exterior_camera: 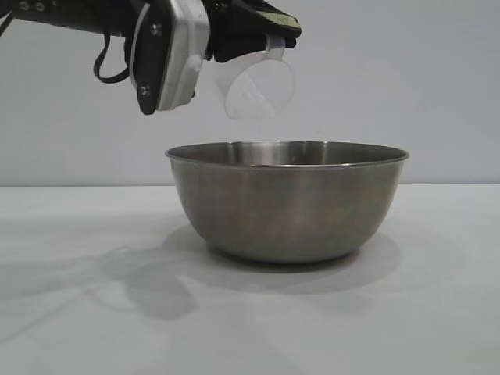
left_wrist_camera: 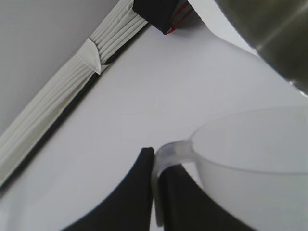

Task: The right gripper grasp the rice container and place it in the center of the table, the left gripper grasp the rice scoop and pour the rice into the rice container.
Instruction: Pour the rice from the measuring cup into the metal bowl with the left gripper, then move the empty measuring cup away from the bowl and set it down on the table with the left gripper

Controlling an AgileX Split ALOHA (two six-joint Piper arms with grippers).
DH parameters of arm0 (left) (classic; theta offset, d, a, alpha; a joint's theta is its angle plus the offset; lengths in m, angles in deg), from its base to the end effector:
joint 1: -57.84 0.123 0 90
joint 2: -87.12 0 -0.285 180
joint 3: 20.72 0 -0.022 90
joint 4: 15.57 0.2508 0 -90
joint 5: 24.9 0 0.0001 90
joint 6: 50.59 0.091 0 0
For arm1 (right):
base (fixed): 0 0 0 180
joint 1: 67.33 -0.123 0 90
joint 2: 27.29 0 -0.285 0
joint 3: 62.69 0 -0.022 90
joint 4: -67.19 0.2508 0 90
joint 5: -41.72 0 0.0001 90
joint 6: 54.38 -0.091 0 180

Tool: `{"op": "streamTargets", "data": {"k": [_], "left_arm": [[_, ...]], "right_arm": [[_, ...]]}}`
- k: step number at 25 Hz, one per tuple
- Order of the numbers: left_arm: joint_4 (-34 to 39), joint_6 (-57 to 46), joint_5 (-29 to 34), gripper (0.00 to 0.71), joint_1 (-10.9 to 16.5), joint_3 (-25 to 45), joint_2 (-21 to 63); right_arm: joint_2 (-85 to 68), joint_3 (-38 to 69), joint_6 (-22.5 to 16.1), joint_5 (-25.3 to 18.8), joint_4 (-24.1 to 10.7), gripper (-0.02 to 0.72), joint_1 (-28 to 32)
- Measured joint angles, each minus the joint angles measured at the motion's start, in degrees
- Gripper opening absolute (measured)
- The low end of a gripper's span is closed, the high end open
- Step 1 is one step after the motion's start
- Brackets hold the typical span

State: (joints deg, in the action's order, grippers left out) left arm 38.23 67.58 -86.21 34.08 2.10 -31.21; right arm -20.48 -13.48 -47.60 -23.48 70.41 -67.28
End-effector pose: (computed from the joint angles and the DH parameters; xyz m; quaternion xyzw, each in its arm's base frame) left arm 0.3162 -0.2096 0.1878 0.6857 -0.2329 0.4420 0.5293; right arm -0.0096 0.0047 0.2681 -0.0534 0.8693 -0.0013 0.4914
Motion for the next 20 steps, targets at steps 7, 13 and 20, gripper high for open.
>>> {"op": "streamTargets", "data": {"k": [7,13,20], "left_arm": [[5.69,2.68,0.86,0.0,0.0,0.0,0.0],[6.19,2.68,0.86,0.0,0.0,0.0,0.0],[6.42,2.68,0.61,0.0,0.0,0.0,0.0]], "right_arm": [[0.0,0.0,0.0,0.0,0.0,0.554,0.0],[0.0,0.0,0.0,0.0,0.0,0.554,0.0],[0.0,0.0,0.0,0.0,0.0,0.554,0.0]]}}
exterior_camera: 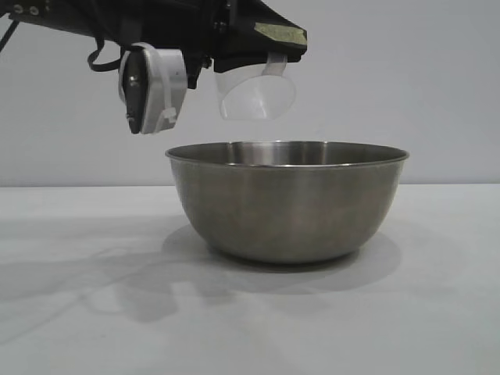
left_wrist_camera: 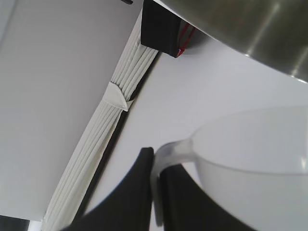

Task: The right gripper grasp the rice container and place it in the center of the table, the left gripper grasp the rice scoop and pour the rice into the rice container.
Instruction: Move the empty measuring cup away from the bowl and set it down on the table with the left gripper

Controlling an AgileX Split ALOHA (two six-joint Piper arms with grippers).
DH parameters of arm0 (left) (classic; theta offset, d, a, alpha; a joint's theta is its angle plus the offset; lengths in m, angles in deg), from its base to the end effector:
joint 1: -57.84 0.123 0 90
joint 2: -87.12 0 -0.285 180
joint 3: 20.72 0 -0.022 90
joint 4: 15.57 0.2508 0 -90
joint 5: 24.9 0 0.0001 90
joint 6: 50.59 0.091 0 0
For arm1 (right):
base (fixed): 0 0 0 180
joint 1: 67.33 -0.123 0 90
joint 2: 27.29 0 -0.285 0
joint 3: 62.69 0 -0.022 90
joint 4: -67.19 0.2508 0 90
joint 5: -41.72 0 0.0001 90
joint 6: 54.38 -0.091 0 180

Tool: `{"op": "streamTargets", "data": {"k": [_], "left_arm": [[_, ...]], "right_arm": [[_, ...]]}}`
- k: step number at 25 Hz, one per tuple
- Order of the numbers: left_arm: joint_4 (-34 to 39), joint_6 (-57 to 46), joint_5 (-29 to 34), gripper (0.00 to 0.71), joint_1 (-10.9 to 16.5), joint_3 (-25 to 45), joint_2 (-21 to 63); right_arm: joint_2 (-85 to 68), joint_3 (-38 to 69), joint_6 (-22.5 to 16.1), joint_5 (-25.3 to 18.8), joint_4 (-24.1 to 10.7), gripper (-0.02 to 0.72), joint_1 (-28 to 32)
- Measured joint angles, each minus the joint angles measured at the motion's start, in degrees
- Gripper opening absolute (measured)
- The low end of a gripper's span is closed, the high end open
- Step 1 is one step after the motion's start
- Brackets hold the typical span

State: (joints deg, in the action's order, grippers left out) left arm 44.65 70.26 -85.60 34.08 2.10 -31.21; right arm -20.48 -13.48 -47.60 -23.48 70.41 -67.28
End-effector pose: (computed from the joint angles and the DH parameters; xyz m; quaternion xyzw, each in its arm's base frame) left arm 0.3094 -0.2114 0.1823 0.6819 -0.2995 0.4321 0.5085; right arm -0.0096 0.0047 0.2681 -0.0534 0.8693 -0.0013 0.4914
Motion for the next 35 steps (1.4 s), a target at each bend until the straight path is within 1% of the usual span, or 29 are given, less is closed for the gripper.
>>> {"op": "streamTargets", "data": {"k": [3,10,13,15,18,28,33,35], "left_arm": [[0.0,0.0,-1.31,0.0,0.0,0.0,0.0],[-0.1,-1.09,-1.39,0.0,0.0,0.0,0.0],[-0.71,-5.27,-1.39,0.0,0.0,0.0,0.0],[-2.56,-11.51,-2.56,0.0,0.0,0.0,0.0],[-8.5,-22.88,-4.4,0.0,0.0,0.0,0.0],[-34.56,-56.95,-4.4,0.0,0.0,0.0,0.0],[-50.2,-72.23,-4.4,0.0,0.0,0.0,0.0],[-56.25,-76.84,-4.4,0.0,0.0,0.12,0.0]], "right_arm": [[0.0,0.0,0.0,0.0,0.0,0.554,0.0],[0.0,0.0,0.0,0.0,0.0,0.554,0.0],[0.0,0.0,0.0,0.0,0.0,0.554,0.0],[0.0,0.0,0.0,0.0,0.0,0.554,0.0],[0.0,0.0,0.0,0.0,0.0,0.554,0.0],[0.0,0.0,0.0,0.0,0.0,0.554,0.0],[0.0,0.0,0.0,0.0,0.0,0.554,0.0],[0.0,0.0,0.0,0.0,0.0,0.554,0.0]]}}
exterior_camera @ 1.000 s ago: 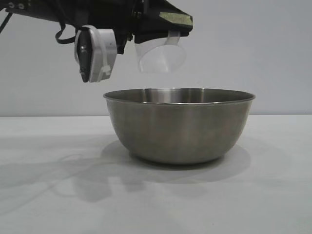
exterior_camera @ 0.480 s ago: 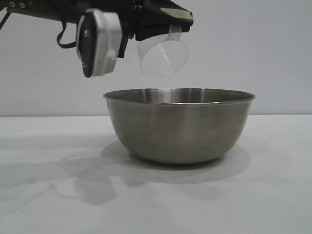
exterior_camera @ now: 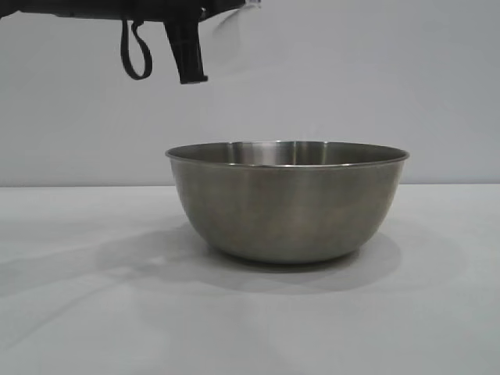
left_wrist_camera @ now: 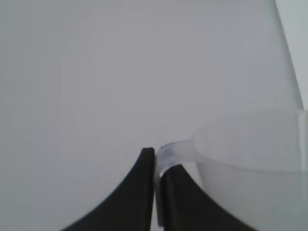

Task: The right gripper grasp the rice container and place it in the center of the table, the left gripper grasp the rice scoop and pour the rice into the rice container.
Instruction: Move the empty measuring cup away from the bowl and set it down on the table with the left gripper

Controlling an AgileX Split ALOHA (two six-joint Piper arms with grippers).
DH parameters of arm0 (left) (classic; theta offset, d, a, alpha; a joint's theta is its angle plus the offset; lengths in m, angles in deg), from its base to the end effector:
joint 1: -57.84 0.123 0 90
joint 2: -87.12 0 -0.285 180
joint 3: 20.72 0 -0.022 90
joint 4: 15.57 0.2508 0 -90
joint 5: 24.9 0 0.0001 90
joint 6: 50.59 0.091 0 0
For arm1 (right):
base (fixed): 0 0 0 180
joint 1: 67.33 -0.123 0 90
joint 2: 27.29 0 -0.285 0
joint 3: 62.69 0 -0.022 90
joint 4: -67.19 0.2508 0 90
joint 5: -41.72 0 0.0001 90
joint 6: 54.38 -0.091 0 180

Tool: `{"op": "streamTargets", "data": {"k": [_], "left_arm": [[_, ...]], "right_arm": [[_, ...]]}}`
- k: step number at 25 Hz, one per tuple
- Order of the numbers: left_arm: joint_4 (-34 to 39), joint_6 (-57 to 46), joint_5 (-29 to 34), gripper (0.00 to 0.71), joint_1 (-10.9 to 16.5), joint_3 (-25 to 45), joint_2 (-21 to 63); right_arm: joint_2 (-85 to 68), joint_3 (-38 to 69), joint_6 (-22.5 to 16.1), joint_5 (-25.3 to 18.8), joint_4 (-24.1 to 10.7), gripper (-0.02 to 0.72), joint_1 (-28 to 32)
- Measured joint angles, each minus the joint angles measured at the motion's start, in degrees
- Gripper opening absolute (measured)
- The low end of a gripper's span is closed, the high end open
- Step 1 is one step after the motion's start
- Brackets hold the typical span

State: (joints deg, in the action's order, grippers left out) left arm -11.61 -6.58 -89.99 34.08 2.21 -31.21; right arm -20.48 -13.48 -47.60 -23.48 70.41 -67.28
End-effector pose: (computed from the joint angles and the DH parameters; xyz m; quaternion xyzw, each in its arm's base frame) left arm 0.3616 -0.1654 0.2135 0.3716 0.4930 0.1305 0.7758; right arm -0.0096 0.0047 0.2681 -0.0534 0.8693 -0.0013 0.4914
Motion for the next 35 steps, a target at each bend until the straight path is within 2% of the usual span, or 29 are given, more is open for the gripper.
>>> {"op": "streamTargets", "data": {"k": [6,10,22,30,33,35], "left_arm": [[-15.65,-6.69,0.0,0.0,0.0,2.75,0.0],[-21.61,-11.54,0.0,0.0,0.0,6.15,0.0],[-24.41,-25.7,0.0,0.0,0.0,17.44,0.0],[-25.43,-27.52,0.0,0.0,0.0,18.6,-4.66],[-24.85,-30.25,0.0,0.0,1.1,18.6,-7.11],[-23.39,-33.3,0.0,0.0,3.0,18.6,-8.25]], "right_arm": [[0.0,0.0,0.0,0.0,0.0,0.554,0.0],[0.0,0.0,0.0,0.0,0.0,0.554,0.0],[0.0,0.0,0.0,0.0,0.0,0.554,0.0],[0.0,0.0,0.0,0.0,0.0,0.554,0.0],[0.0,0.0,0.0,0.0,0.0,0.554,0.0],[0.0,0.0,0.0,0.0,0.0,0.554,0.0]]}}
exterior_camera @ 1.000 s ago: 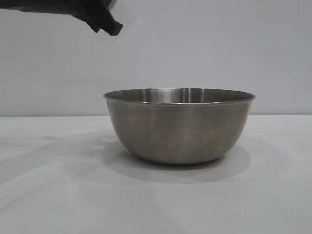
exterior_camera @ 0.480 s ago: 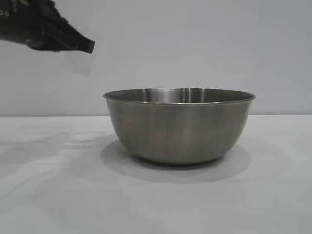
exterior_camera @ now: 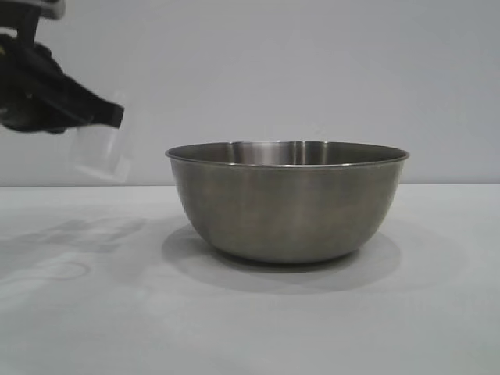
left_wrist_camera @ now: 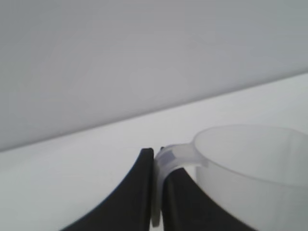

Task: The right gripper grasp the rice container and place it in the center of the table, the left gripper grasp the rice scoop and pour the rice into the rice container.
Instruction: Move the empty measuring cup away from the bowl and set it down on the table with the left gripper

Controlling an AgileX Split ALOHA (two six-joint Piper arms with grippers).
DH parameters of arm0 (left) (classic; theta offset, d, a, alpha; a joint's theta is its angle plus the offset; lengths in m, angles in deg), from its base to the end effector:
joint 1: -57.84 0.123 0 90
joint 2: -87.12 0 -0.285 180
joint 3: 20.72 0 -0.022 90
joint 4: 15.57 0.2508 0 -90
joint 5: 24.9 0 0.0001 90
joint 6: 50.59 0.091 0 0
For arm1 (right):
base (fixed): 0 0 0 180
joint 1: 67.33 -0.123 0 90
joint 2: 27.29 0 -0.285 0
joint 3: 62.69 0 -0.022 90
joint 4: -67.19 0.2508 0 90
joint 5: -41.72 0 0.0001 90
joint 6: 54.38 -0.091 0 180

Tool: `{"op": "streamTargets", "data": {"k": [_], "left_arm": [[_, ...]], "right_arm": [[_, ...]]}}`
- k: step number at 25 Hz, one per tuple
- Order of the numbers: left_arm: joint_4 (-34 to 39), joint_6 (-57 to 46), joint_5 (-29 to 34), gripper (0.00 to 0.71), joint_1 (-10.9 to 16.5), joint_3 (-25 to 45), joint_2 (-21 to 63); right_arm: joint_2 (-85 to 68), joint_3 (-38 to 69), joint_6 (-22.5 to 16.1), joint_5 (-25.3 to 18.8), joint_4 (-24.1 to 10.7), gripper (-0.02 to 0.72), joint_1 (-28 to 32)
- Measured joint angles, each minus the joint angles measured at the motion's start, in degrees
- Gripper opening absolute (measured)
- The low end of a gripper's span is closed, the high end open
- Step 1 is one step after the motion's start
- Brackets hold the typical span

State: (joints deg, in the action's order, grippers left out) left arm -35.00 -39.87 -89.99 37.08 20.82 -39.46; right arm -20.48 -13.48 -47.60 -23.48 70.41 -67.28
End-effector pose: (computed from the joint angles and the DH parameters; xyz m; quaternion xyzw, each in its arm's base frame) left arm 0.3155 -0.0903 0.0894 0.0641 0.7835 0.0216 0.6176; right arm -0.0096 0.0047 0.2681 -0.0534 0.8693 -0.0013 0.4914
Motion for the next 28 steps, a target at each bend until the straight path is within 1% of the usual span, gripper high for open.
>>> {"op": "streamTargets", "data": {"k": [4,7,16,22,27,28], "left_arm": [[4.44,-4.49,0.0,0.0,3.39,0.0,-1.04],[7.93,-5.66,0.0,0.0,4.49,-0.25,-1.12],[11.51,-6.0,0.0,0.0,4.63,-3.55,-4.03],[11.51,-6.09,0.0,0.0,4.63,-4.12,-6.09],[11.51,-6.09,0.0,0.0,4.63,-4.12,-6.19],[11.51,-6.09,0.0,0.048,4.63,-4.21,-6.19]], "right_arm": [[0.0,0.0,0.0,0.0,0.0,0.554,0.0],[0.0,0.0,0.0,0.0,0.0,0.554,0.0],[0.0,0.0,0.0,0.0,0.0,0.554,0.0],[0.0,0.0,0.0,0.0,0.0,0.554,0.0],[0.0,0.0,0.0,0.0,0.0,0.554,0.0],[0.0,0.0,0.0,0.0,0.0,0.554,0.0]]}}
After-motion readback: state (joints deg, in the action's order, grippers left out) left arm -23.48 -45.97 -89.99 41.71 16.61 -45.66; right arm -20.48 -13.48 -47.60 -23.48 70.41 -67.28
